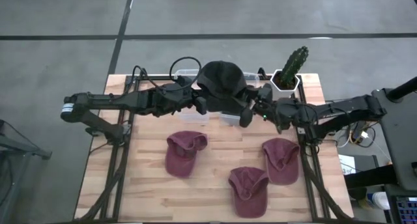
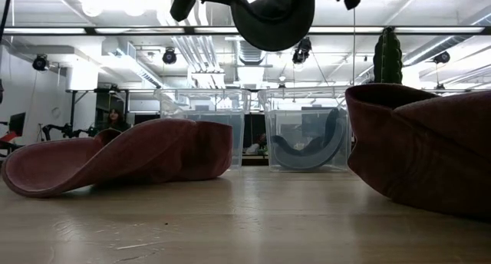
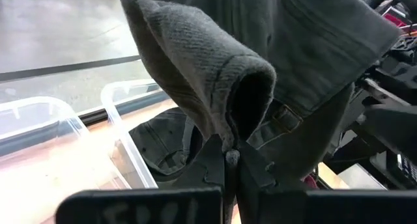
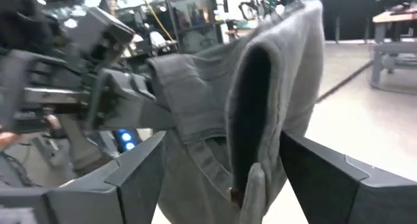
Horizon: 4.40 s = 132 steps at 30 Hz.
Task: Pick & Place hat
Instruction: Put the black cap into the right transparent bin
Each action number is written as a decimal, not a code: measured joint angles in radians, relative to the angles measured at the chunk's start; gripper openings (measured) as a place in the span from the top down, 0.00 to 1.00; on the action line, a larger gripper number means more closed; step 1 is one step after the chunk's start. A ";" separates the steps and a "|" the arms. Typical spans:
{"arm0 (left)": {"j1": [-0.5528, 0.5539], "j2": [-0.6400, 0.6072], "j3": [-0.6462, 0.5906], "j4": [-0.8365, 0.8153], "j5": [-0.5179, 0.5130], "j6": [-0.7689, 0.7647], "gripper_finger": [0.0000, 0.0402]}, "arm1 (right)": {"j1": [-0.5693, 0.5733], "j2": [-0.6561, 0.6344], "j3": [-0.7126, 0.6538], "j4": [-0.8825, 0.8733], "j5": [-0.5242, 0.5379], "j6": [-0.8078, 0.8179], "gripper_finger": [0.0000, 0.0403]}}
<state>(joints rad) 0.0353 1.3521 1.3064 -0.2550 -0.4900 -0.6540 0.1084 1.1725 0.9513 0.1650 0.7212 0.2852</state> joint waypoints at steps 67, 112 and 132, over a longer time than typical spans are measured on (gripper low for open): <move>0.002 -0.133 -0.002 -0.241 -0.085 0.304 0.48 | -0.247 0.048 0.085 -0.483 0.138 0.521 0.97; 0.023 -0.520 -0.365 -0.219 -0.186 0.493 0.48 | -0.365 0.167 -0.025 -0.529 -0.052 0.776 0.96; 0.023 -0.558 -0.396 -0.216 -0.174 0.526 0.48 | -0.364 0.160 -0.024 -0.538 -0.121 0.708 0.63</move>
<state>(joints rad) 0.0578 0.7937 0.9100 -0.4709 -0.6643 -0.1276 -0.2554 1.3323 0.9272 -0.3725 0.6006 0.9934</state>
